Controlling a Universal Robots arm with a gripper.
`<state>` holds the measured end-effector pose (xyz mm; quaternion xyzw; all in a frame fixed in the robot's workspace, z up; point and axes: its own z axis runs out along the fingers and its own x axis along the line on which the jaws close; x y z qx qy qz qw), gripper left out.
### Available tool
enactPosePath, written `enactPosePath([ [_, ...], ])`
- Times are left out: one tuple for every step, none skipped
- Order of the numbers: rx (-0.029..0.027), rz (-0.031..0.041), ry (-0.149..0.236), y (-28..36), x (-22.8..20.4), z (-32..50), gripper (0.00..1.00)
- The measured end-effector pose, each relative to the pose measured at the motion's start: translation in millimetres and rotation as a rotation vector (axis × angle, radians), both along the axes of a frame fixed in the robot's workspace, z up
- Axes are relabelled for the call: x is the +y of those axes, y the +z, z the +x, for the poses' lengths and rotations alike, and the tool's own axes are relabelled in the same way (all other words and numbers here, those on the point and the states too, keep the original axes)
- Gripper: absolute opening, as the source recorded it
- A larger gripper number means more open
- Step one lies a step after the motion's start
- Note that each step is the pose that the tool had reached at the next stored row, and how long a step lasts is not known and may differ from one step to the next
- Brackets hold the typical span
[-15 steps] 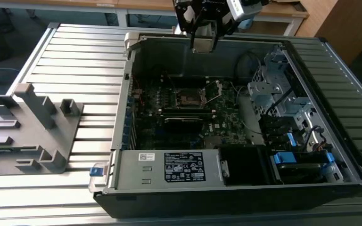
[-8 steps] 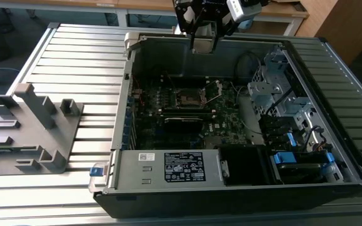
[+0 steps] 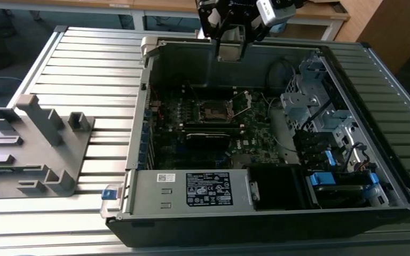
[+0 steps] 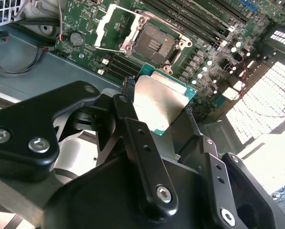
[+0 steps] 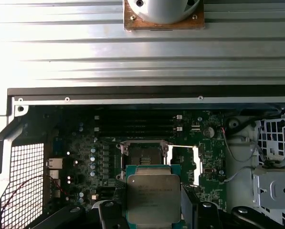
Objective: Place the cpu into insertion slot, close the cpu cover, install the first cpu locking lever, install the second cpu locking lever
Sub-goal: 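Place the cpu into insertion slot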
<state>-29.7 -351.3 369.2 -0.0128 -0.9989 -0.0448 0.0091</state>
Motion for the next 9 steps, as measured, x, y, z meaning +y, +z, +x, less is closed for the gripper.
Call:
enactPosePath([
  [0.0, 0.0001, 0.0, -3.1, 0.0, 0.0, 0.54],
  [0.0, 0.0001, 0.0, -6.2, 0.0, 0.0, 0.54],
  [-0.0001, 0.0002, 0.0, -6.2, 0.0, 0.0, 0.54],
  [-0.0001, 0.0002, 0.0, -6.3, 0.0, 0.0, 0.54],
  [-0.0002, 0.0003, 0.0, -6.6, 0.1, 0.0, 0.54],
  [-0.0001, 0.0003, 0.0, -6.8, 0.1, 0.0, 0.54],
  [0.0, 0.0001, 0.0, -6.8, 0.0, 0.0, 0.54],
  [0.0, 0.0, 0.0, -6.9, 0.0, 0.0, 0.54],
  [-0.0001, 0.0002, 0.0, -7.0, 0.0, 0.0, 0.54],
])
